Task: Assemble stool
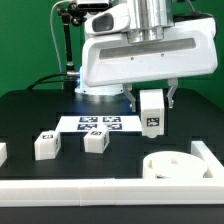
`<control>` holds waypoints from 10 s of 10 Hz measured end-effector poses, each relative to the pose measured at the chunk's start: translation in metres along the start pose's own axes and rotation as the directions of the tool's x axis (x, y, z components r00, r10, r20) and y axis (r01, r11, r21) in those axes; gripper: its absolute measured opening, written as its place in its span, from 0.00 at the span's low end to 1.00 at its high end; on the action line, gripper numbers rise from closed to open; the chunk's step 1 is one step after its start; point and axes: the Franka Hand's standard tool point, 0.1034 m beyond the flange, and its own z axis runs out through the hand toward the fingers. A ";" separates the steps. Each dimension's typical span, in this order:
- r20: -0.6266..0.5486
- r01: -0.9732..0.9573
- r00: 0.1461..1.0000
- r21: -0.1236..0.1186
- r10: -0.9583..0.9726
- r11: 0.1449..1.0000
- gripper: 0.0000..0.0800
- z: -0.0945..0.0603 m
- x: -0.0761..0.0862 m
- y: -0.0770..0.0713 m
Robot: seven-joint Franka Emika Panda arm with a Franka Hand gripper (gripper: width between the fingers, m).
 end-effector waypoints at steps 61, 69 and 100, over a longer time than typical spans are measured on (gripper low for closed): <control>-0.242 0.134 0.961 -0.019 -0.135 0.991 0.81 0.001 0.043 -0.004; 0.214 0.056 0.975 0.037 -0.062 0.998 0.81 0.004 0.029 -0.010; 0.168 -0.475 0.855 -0.125 0.490 0.871 0.81 0.038 0.015 -0.025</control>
Offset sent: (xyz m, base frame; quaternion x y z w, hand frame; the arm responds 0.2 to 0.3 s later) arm 0.0000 0.0000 0.0000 0.0000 0.1938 0.0000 0.9810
